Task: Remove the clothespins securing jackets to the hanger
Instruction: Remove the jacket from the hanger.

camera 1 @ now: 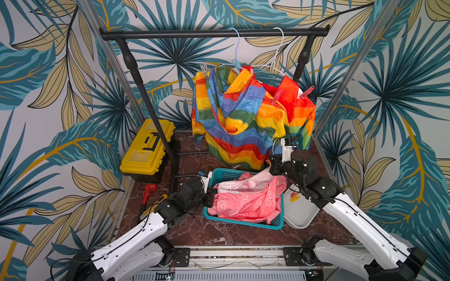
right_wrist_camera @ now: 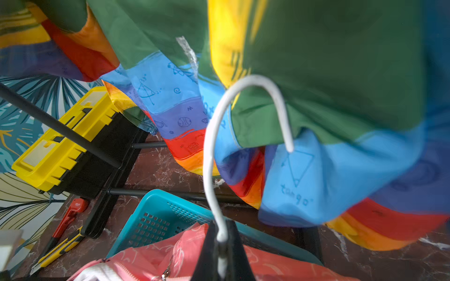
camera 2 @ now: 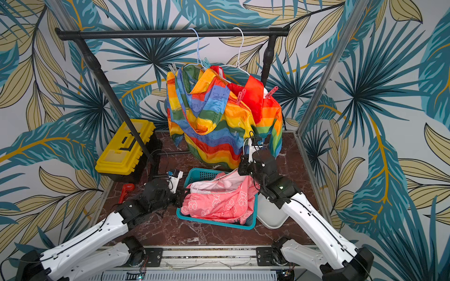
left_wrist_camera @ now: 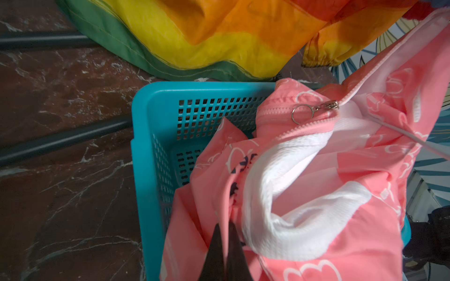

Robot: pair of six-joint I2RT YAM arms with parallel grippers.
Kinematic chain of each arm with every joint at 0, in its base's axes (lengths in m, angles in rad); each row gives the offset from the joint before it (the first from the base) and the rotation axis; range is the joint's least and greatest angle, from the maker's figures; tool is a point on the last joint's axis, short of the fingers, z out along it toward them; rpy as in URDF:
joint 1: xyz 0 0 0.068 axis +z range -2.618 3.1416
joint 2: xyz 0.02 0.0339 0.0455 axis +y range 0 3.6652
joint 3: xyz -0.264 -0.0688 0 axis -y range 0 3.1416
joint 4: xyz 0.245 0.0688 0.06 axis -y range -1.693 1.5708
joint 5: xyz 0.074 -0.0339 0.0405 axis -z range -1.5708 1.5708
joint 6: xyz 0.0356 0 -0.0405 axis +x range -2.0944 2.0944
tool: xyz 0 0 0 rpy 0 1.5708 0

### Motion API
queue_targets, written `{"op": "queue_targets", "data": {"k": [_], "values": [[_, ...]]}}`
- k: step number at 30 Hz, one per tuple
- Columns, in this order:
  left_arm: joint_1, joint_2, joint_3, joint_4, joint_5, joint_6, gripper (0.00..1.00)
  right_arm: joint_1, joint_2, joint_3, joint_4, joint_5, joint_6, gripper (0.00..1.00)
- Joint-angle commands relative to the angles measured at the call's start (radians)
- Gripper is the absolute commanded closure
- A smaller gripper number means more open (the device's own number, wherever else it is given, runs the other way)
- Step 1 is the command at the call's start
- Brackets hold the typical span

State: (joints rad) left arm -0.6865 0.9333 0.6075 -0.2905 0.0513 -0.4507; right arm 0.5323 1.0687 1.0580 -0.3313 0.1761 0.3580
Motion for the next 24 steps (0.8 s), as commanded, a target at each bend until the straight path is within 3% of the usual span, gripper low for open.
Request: {"op": "queue_targets", "data": {"k": [1, 4, 7, 11, 14, 17, 21, 24], "values": [[0.002, 0.038, 0.031, 0.010, 0.033, -0.011, 0.85, -0.010, 0.028, -0.029, 0.056, -0.046, 0.023, 1.00], [0.001, 0.012, 0.048, 0.010, 0.040, -0.007, 0.32, -0.008, 0.035, -0.041, 0.095, -0.077, 0.038, 1.00], [0.001, -0.102, 0.045, 0.010, 0.018, 0.009, 0.14, -0.008, 0.036, -0.038, 0.093, -0.082, 0.037, 1.00], [0.002, -0.260, 0.068, -0.034, 0.027, 0.056, 0.05, -0.009, 0.043, -0.038, 0.087, -0.084, 0.032, 1.00], [0.002, -0.291, 0.149, -0.171, 0.063, 0.103, 0.05, -0.009, 0.045, -0.036, 0.085, -0.084, 0.023, 1.00], [0.002, -0.338, 0.174, -0.181, 0.161, 0.141, 0.06, -0.008, 0.050, -0.035, 0.084, -0.098, 0.014, 1.00], [0.002, -0.252, 0.234, -0.175, 0.373, 0.185, 0.16, -0.008, 0.062, -0.026, 0.075, -0.139, 0.001, 1.00], [0.002, -0.142, 0.286, -0.180, 0.389, 0.200, 0.23, -0.008, 0.054, -0.030, 0.074, -0.157, -0.009, 1.00]]}}
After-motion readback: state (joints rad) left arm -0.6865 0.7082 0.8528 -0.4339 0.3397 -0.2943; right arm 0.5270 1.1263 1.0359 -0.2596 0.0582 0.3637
